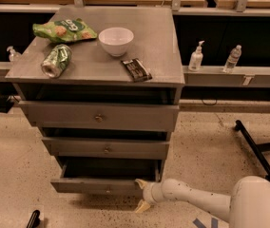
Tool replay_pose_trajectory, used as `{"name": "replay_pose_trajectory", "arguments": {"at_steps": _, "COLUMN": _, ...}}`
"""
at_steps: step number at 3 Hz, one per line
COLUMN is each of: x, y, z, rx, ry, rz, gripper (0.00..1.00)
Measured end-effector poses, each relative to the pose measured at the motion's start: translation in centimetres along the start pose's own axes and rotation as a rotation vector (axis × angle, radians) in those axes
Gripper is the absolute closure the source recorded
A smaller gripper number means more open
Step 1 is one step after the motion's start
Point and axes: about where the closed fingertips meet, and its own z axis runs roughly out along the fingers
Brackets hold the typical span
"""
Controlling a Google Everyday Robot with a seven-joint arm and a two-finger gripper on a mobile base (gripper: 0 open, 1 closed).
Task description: Open bottom drawer
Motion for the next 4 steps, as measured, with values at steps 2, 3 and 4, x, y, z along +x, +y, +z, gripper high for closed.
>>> {"name": "replay_pose_trajectory", "arguments": {"at_steps": 2, "x": -3.0, "y": -1.6, "z": -1.9, "rx": 0.049, "ry": -0.055, "rz": -0.073, "gripper": 0.0}}
{"name": "replay_pose_trajectory", "arguments": {"at_steps": 3, "x": -3.5, "y": -3.4, "z": -2.5, "rx": 0.081, "ry": -0.056, "rz": -0.094, "gripper": 0.0}}
{"name": "replay_pose_trajectory", "arguments": {"at_steps": 4, "x": -3.5, "y": -3.5, "z": -2.5, "rx": 0.083, "ry": -0.056, "rz": -0.095, "gripper": 0.0}}
